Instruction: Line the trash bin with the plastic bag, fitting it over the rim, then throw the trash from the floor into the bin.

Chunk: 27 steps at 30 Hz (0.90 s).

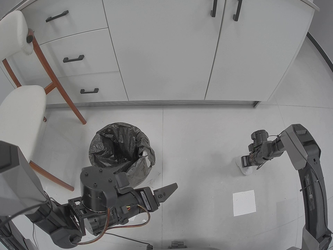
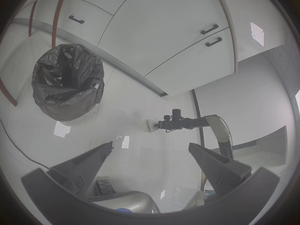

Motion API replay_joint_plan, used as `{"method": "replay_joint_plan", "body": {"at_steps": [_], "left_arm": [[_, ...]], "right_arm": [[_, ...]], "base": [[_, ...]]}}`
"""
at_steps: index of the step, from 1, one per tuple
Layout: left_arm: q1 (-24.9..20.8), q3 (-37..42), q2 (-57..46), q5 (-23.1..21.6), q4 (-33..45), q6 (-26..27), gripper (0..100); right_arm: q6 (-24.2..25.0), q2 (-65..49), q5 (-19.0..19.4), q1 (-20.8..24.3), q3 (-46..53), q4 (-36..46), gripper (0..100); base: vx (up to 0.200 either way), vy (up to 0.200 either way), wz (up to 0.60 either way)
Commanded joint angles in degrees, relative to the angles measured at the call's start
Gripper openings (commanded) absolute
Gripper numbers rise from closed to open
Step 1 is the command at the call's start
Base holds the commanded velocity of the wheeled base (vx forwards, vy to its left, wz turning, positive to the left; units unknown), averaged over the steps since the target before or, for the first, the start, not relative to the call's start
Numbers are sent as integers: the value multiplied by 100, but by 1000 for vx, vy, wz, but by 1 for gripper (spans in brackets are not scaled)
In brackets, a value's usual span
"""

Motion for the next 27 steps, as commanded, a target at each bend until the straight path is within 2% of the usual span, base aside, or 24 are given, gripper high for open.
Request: {"method": "replay_joint_plan", "body": {"at_steps": [1,5,9,13,16,22,27], "left_arm": [[0,19,-58,7,-2,-10,100],[0,116,-172,-2,-2,-10,100],[0,230,-357,-2,-2,-1,100],[105,512,-717,-11,-2,26,100],[184,643,-946,-142,-2,26,100],[395,810,-1271,-556,-2,34,100],[395,916,-1376,-582,-2,34,100]], "right_arm": [[11,-1404,155,332,876,-6,0],[29,-2371,560,657,1166,3,0],[47,-2977,744,1009,1315,-6,0],[196,-3768,990,1650,1579,-15,0],[337,-4023,1201,1905,1746,-121,0],[389,-4067,1245,2019,2176,-938,0],[398,-4084,1245,2186,2466,-1333,0]], "base": [[0,0,0],[0,0,0],[0,0,0],[0,0,0],[0,0,0],[0,200,0],[0,200,0]]}}
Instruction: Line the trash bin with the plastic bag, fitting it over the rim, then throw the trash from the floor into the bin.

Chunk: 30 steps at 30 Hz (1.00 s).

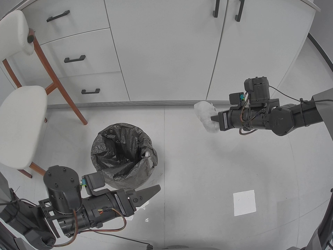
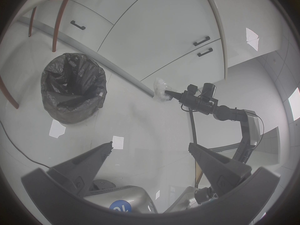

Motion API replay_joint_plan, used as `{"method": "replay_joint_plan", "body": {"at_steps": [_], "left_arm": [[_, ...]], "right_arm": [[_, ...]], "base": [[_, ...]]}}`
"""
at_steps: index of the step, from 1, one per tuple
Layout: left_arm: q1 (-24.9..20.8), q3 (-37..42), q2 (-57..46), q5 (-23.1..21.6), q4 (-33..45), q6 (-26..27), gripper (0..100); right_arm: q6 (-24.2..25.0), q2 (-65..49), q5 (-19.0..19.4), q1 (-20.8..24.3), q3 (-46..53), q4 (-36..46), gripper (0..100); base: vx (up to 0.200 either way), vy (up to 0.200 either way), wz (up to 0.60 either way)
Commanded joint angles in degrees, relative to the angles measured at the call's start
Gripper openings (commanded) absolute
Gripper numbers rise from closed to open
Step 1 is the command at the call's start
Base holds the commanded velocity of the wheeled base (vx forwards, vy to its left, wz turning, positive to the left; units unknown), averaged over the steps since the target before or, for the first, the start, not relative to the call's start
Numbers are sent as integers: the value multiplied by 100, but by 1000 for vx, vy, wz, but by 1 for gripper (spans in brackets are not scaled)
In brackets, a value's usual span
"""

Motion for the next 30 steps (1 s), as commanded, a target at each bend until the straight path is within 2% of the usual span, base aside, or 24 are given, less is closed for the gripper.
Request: {"method": "replay_joint_plan", "body": {"at_steps": [1,13,18,19,22,28,30], "left_arm": [[45,122,-250,-26,-2,0,100],[45,140,-355,-26,-2,0,100],[45,193,-364,-26,-2,0,100],[36,210,-364,-26,-2,0,100],[36,219,-364,-17,-2,9,100],[45,219,-364,9,-2,9,100],[45,237,-391,9,-2,9,100]], "right_arm": [[-1,-174,2,188,273,-157,0],[8,-271,10,681,220,-210,0],[8,-359,10,874,238,-210,0],[17,-402,19,1076,255,-210,0],[96,-350,28,1287,282,-210,0],[114,-112,54,1384,273,-271,0],[114,37,63,1392,255,-517,0]], "base": [[0,200,0],[0,200,0],[0,0,0],[0,0,0],[0,0,0],[0,0,0],[0,0,0]]}}
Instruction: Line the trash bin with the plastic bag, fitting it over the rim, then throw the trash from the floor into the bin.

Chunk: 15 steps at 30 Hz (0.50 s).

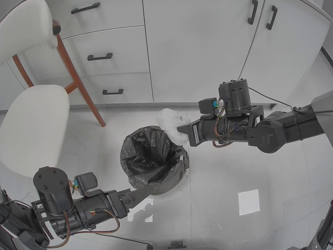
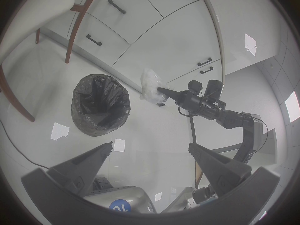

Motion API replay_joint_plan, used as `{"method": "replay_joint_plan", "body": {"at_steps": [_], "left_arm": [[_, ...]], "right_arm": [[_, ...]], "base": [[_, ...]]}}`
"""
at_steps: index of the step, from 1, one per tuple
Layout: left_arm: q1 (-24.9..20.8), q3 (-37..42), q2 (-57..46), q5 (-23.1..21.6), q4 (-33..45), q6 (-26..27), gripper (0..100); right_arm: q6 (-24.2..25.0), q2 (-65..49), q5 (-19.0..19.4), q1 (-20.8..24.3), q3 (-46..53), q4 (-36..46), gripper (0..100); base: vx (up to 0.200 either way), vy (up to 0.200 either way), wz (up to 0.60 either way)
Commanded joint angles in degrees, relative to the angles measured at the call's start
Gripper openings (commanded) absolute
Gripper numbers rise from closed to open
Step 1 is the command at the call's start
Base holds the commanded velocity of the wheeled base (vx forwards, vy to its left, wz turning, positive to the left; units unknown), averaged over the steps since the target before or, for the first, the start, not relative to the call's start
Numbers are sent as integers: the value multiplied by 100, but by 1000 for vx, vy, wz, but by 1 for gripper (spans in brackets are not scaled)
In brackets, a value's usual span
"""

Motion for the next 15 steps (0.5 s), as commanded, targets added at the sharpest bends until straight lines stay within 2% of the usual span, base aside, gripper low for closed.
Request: {"method": "replay_joint_plan", "body": {"at_steps": [1,5,15], "left_arm": [[3,22,-32,7,-2,7,100],[3,40,-50,7,-2,227,100],[3,48,-50,7,-2,253,100]], "right_arm": [[-5,308,34,53,-20,-254,0],[-23,528,114,70,-64,-491,0],[171,1011,140,369,-539,-597,0]], "base": [[0,0,0],[0,0,0],[0,0,0]]}}
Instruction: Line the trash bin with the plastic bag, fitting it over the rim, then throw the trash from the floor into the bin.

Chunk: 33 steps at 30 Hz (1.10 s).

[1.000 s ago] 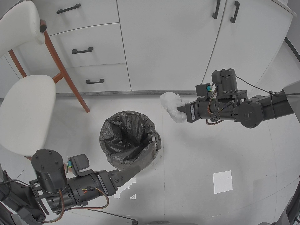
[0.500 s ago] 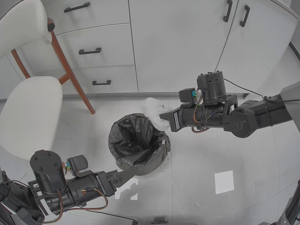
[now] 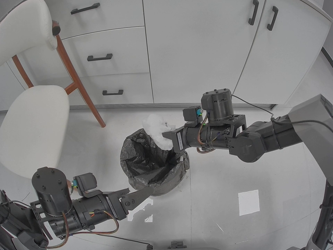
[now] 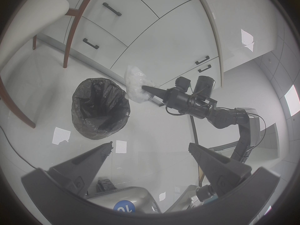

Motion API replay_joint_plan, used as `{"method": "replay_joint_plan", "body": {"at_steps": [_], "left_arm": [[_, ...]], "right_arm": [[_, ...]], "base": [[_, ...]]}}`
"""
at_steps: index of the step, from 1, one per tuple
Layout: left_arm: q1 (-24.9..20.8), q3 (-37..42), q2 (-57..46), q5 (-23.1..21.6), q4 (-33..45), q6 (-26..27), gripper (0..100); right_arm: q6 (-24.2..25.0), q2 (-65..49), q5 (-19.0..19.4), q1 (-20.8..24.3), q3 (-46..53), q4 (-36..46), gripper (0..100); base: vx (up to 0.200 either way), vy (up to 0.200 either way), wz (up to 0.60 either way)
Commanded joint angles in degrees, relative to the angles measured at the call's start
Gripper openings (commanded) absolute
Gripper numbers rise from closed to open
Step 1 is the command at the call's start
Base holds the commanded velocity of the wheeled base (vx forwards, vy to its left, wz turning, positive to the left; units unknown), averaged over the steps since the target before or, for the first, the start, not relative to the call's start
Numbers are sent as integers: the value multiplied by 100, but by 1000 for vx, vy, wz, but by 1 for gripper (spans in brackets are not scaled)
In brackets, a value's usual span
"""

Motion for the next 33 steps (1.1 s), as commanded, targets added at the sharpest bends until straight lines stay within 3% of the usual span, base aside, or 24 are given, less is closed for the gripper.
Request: {"method": "replay_joint_plan", "body": {"at_steps": [1,8,9,16,27,31,33], "left_arm": [[-2,7,5,3,-2,0,100],[-2,16,31,3,-2,-9,100],[-2,16,40,3,-2,-9,100],[-2,16,22,3,-2,-9,100],[7,77,5,3,-2,-9,100],[147,51,-206,-6,-2,17,100],[411,7,-426,-14,-2,114,100]], "right_arm": [[28,380,27,108,-290,-41,0],[2,495,212,144,-378,-32,0],[2,530,264,152,-378,-41,100],[37,732,291,188,-396,-507,100],[37,565,273,135,-369,-472,100],[28,73,185,108,-26,-419,100],[28,-252,-114,82,237,-322,100]], "base": [[0,0,0],[0,0,0],[0,0,0],[0,0,0],[0,0,0],[0,0,0],[0,0,0]]}}
